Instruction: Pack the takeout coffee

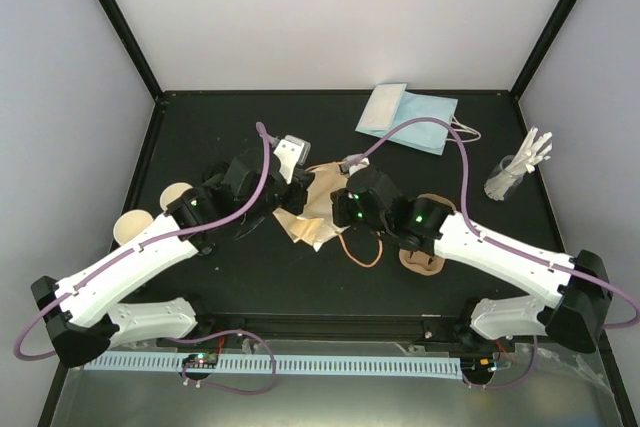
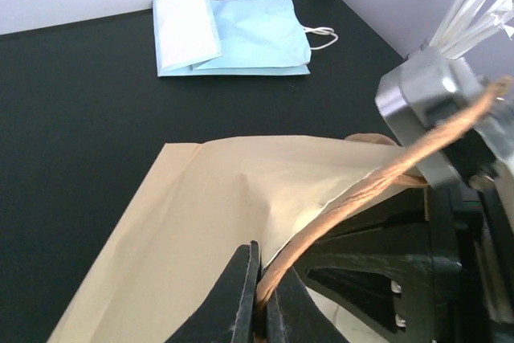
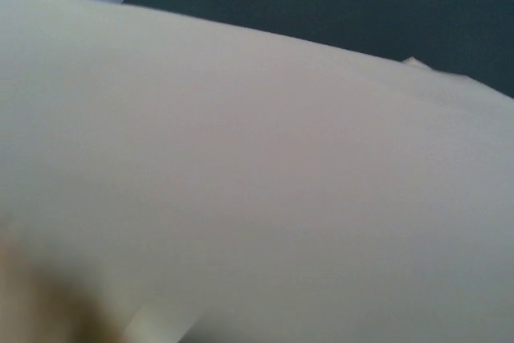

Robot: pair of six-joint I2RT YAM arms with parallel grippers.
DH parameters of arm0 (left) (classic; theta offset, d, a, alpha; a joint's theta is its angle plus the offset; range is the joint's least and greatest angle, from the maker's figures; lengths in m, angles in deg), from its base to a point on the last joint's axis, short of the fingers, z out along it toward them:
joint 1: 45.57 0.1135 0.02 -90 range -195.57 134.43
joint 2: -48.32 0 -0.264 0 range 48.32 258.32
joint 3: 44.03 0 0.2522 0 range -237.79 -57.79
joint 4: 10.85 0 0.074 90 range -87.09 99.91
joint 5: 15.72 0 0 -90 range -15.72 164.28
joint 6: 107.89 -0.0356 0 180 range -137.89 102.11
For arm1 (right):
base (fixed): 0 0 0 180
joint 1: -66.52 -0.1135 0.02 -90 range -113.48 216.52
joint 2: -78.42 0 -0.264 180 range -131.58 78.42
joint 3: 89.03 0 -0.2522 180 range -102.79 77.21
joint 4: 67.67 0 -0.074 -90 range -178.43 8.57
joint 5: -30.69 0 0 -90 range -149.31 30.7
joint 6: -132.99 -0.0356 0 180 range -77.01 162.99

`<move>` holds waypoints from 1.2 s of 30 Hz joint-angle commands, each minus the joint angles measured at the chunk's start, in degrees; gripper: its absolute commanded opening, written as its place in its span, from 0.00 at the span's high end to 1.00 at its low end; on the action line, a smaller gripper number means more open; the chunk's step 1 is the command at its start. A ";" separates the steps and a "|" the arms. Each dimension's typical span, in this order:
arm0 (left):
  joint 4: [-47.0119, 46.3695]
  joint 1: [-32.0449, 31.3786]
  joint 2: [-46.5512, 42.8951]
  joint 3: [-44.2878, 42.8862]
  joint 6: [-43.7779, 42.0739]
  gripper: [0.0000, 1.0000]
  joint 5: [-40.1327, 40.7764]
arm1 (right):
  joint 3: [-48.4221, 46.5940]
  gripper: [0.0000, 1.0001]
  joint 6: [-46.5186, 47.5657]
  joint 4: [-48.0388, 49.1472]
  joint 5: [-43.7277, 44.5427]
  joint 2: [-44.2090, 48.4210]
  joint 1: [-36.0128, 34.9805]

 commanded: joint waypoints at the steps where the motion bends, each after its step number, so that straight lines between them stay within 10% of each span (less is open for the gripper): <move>1: 0.81 1.67 -1.65 -3.69 -1.88 0.99 0.67 | 2.02 0.99 13.79 5.06 -1.24 3.80 0.18; 13: 2.30 1.75 -1.23 -4.17 -4.84 0.98 -4.33 | 3.44 0.99 33.49 10.11 -2.85 7.45 0.20; 36: 0.81 3.09 0.04 -5.91 -4.67 0.98 -4.15 | -10.15 0.99 -11.93 1.07 1.74 2.72 0.17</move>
